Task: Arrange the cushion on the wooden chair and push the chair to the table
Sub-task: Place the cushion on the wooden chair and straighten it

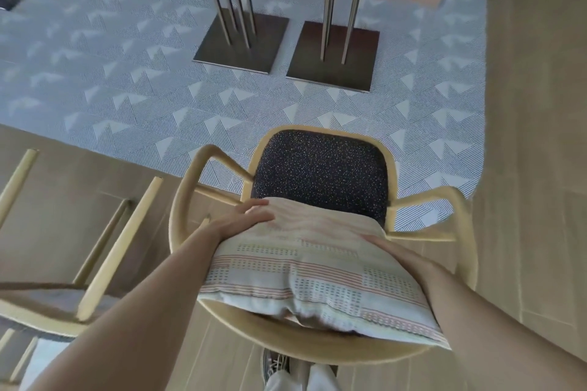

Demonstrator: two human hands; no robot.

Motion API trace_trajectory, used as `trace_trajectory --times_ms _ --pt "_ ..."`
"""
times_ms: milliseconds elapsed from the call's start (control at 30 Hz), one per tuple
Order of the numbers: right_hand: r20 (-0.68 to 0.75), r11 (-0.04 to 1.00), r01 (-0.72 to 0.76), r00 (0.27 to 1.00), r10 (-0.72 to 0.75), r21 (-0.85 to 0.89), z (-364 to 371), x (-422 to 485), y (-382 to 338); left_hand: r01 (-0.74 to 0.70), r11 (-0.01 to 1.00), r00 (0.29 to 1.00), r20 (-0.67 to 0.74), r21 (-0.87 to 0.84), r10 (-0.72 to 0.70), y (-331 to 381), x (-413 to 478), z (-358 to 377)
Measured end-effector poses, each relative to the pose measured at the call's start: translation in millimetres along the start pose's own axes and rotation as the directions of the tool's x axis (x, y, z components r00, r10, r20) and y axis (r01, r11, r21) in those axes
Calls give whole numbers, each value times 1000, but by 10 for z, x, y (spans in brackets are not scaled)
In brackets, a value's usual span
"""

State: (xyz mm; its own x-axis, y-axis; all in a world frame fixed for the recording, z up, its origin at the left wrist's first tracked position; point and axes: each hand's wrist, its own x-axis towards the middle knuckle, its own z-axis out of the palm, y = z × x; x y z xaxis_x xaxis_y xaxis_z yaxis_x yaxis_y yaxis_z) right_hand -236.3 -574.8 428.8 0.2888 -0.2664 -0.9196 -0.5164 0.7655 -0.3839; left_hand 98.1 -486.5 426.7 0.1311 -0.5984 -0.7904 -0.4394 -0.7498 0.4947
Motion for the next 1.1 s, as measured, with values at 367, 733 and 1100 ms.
trace_trajectory --times_ms 367,733,1100 --pt "-296 623 744 556 -777 -241 451 -733 -689 -697 592 675 -649 -406 350 647 -1050 67" --pt "109 21 1000 21 -994 2 1963 -3274 -1019 -960 277 112 -871 28 478 635 -4172 -527" --pt "459 -103 958 -221 -861 269 4274 -4289 258 -881 413 -153 -964 232 217 -1692 -6637 59"
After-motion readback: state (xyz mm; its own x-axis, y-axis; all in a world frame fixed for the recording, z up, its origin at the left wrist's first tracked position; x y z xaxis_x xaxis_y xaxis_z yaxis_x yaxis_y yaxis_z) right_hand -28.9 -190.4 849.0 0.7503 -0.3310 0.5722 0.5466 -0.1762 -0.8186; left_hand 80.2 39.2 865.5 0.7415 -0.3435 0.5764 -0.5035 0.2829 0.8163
